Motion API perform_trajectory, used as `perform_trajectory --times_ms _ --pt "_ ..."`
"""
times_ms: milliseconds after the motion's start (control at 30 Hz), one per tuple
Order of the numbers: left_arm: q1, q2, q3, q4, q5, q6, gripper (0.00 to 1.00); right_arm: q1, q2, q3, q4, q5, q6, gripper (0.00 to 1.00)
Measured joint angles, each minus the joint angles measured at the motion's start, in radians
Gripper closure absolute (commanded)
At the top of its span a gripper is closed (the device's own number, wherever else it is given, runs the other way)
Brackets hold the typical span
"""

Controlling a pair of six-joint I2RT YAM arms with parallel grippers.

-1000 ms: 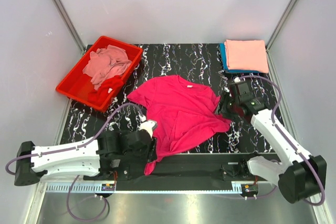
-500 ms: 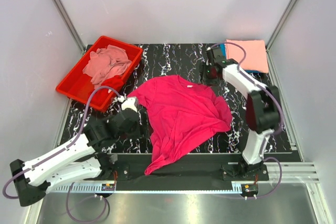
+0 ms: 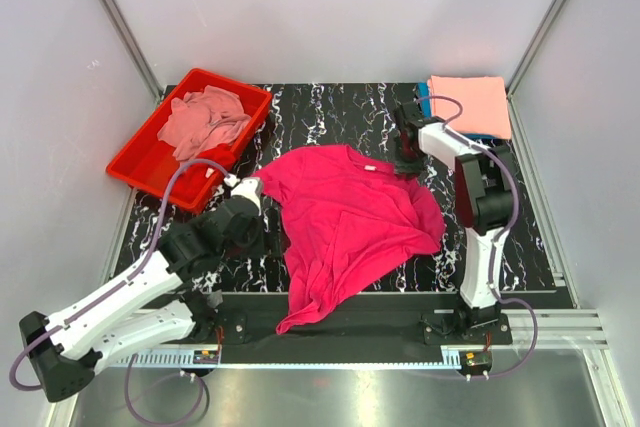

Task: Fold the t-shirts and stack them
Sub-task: Flatten the tshirt out

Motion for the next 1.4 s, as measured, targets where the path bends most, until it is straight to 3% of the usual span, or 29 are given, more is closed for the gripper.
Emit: perform_trajectory --times_ms 100,167,333,433,533,700,833,1000,1200,1400 --pt "0.013 0.0 0.001 0.0 -0.006 0.005 0.17 -0.046 -0.073 -0.108 -0.002 0.035 0.074 0.73" --pt "0.023 0.0 0.002 0.0 -0.019 0.004 0.17 -0.105 -0.165 -0.235 -0.014 0.055 0.134 0.64" --pt "0.047 0.002 0.002 0.013 -0.066 0.005 0.17 -0.2 -0.481 -0.524 -0.13 0.093 0.26 0.54" --pt "0.089 0.035 0.003 0.075 -0.058 0.02 0.19 -0.166 -0.66 -0.546 -0.163 0.023 0.294 0.53" --pt "0.122 0.138 0.045 0.119 -0.05 0.042 0.21 -0.108 -0.729 -0.461 -0.14 -0.049 0.299 0.57" --pt "0.143 0.224 0.103 0.196 -0.002 0.056 0.2 -0.009 -0.564 -0.258 0.029 -0.194 0.282 0.65" --pt "0.259 0.198 0.08 0.24 0.078 0.053 0.2 0.092 -0.277 -0.078 0.146 -0.266 0.258 0.64" --pt "0.375 0.132 0.012 0.216 0.117 0.059 0.18 0.185 -0.031 0.025 0.212 -0.327 0.238 0.59" --pt "0.429 0.068 0.009 0.191 0.135 0.092 0.18 0.24 0.092 0.137 0.212 -0.353 0.218 0.59" --pt "0.433 0.065 0.006 0.181 0.143 0.111 0.18 0.299 0.111 0.178 0.234 -0.367 0.217 0.59"
